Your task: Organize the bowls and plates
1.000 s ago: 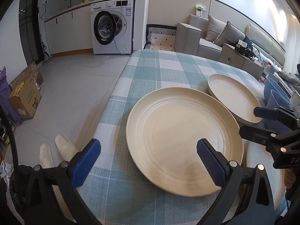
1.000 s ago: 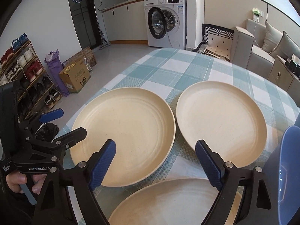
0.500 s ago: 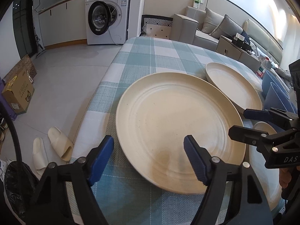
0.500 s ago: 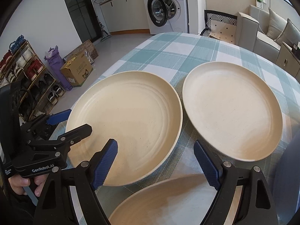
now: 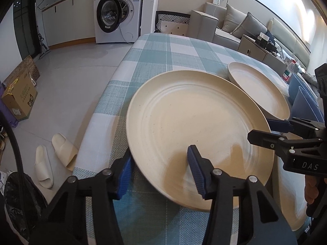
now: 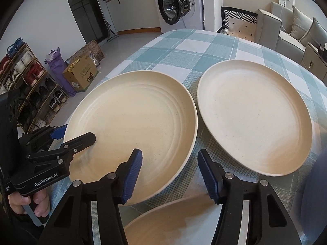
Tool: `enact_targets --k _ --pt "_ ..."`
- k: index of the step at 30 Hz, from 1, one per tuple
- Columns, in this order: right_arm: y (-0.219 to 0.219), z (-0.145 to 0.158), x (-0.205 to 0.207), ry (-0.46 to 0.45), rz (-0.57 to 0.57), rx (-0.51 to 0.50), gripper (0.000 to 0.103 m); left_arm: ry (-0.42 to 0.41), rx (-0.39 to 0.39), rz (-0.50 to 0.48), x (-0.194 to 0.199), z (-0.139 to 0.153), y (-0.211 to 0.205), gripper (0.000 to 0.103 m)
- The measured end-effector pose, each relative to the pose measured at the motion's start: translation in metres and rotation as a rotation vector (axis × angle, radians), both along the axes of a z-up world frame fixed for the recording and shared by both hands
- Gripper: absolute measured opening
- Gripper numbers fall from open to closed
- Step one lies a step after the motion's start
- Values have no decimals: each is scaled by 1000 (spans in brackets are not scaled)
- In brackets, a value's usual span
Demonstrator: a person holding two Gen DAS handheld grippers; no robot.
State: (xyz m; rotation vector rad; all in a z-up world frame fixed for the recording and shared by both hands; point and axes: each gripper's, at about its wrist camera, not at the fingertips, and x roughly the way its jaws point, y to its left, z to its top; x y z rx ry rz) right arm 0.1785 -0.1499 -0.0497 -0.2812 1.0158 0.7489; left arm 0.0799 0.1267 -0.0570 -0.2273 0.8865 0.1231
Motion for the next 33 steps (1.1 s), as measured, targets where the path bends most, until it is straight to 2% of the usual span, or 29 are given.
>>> enact_targets --k 4,13,33 --pt "1 -2 0 7 0 -10 53 0 4 4 -1 0 1 46" --pt "3 -4 -5 -8 11 -32 39 4 10 10 0 0 1 46" --pt "-1 6 -11 -53 13 -16 37 -18 36 11 -2 8 -1 44"
